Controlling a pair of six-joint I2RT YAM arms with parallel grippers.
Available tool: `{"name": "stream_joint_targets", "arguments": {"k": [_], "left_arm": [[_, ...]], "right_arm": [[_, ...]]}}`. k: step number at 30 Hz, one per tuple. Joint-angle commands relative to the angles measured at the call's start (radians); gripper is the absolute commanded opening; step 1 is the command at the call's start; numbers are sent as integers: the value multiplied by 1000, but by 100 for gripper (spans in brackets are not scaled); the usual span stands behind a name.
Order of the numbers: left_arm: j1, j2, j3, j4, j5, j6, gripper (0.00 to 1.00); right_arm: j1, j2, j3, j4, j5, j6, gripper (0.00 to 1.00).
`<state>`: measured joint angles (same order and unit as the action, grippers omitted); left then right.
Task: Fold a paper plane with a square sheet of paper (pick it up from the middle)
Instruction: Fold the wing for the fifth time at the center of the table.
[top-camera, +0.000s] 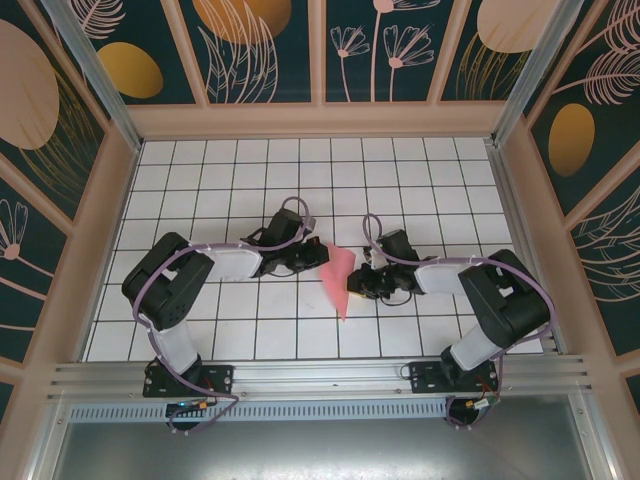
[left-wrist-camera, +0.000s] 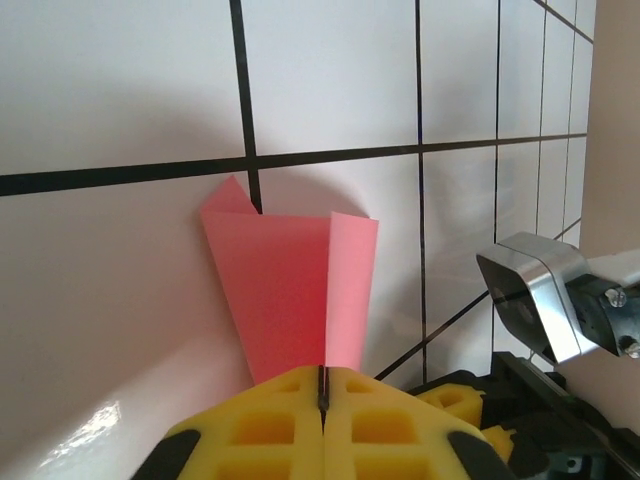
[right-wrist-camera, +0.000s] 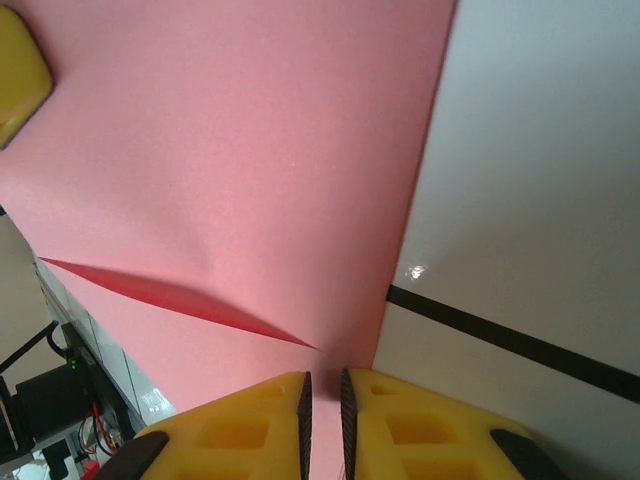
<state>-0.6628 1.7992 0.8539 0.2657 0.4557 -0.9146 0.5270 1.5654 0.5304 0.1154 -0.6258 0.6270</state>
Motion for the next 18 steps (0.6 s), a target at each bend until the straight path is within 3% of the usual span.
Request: {"name": "stream_joint_targets", "arguments": {"k": [1, 4, 9, 13, 18], "left_arm": [[5, -40, -49, 71, -12, -46, 1], [5, -64, -94, 135, -31, -102, 0], [6, -132, -181, 224, -92, -212, 0], [3, -166, -224, 258, -121, -255, 0], [-1, -174, -233, 267, -121, -277, 0]], "right_arm": [[-2, 9, -10, 46, 196, -44, 22], [0, -56, -5, 37, 207, -37, 28], [1, -219, -5, -2, 284, -30, 48], [14, -346, -32, -6, 378, -32, 49], [161, -474, -129, 108, 563, -119, 51]]}}
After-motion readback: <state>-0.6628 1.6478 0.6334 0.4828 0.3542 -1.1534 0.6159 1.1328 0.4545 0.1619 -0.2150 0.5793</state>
